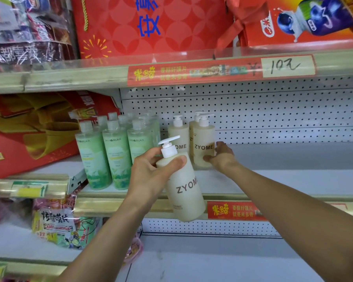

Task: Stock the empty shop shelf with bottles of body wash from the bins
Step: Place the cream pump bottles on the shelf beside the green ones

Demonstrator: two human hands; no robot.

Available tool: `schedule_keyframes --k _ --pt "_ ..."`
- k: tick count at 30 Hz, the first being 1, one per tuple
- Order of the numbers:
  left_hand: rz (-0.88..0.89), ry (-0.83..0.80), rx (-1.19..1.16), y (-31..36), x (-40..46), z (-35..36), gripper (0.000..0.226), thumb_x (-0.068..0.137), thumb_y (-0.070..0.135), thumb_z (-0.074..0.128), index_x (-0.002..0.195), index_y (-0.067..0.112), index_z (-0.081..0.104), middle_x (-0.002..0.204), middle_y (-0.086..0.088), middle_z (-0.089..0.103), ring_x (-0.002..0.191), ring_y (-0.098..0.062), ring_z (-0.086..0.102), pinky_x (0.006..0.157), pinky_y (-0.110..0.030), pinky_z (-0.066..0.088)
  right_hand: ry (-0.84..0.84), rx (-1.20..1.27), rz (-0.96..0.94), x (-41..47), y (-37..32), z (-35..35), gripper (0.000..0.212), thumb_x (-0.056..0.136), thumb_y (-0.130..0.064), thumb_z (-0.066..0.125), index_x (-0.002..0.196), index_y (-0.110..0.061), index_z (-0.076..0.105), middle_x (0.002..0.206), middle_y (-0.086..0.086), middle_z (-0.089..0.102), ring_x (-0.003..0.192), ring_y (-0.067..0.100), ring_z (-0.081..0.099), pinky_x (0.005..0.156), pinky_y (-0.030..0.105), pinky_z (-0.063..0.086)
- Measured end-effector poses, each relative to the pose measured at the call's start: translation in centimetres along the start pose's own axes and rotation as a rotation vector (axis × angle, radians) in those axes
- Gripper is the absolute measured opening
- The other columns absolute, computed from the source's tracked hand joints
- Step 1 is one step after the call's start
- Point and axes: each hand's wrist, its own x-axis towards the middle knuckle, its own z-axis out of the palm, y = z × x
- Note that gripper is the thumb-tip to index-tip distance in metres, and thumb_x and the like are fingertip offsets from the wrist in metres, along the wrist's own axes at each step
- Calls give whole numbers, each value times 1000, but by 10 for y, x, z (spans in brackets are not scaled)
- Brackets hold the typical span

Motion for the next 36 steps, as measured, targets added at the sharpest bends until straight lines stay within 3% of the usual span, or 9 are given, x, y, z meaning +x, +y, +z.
schedule_keyframes --k 2,5,8,10,14,17,23,29,36 --pt "4 1 15 3 1 0 26 74 24 82 97 25 71 92 5 76 79 -6 71 62 -17 50 65 -6 -88 -17 2 -5 70 87 -29 68 142 -6 32 140 14 46 129 29 44 104 42 40" --pt "13 1 30 7 3 1 23 74 24 83 94 24 71 93 4 76 84 -12 72 68 -21 52 90 231 -261 -65 -13 -24 47 91 -42 60 127 -14 52 115 2 62 110 21 57 87 31 47" --pt "50 -17 19 14 7 6 30 70 26 85 97 21 71 93 3 76 84 -12 72 71 -25 54 -385 463 -393 -116 -29 -46 35 90 -39 63 119 -21 61 108 -6 70 104 11 65 81 19 51" --pt "77 -39 -22 21 8 12 31 73 20 84 101 15 71 94 1 76 83 -13 72 68 -24 55 -533 412 -432 -133 -34 -48 44 83 -24 74 124 -21 57 113 -8 69 104 3 64 82 19 52" --pt "134 -135 -69 31 10 22 30 79 13 77 108 11 69 99 -1 75 85 -13 72 67 -22 56 -343 422 -418 -136 -37 -46 48 73 -13 82 114 -18 59 100 -7 70 86 0 66 68 16 50" --pt "202 -241 -5 32 19 28 36 86 20 72 120 18 65 110 5 72 96 -6 67 78 -18 53 -212 407 -370 -127 -32 -53 56 66 -18 86 114 -18 57 101 -3 69 87 8 67 72 25 55" --pt "273 -229 523 9 52 50 48 97 33 54 144 23 45 147 5 45 133 -11 44 111 -31 36 63 350 -165 -81 2 -60 68 59 -23 88 115 -17 49 103 -1 63 93 16 62 76 34 54" --pt "353 -329 935 -12 85 75 57 99 23 49 151 33 28 162 8 9 142 -12 31 111 -29 33 132 295 -54 -45 28 -56 63 66 -22 86 113 -11 46 105 3 59 97 22 57 78 34 48" --pt "376 -384 1150 -23 104 86 68 99 31 48 155 34 9 162 14 0 148 -9 13 115 -32 31 157 133 20 -2 39 -55 67 66 -33 84 118 -12 46 114 6 60 106 27 58 87 39 51"
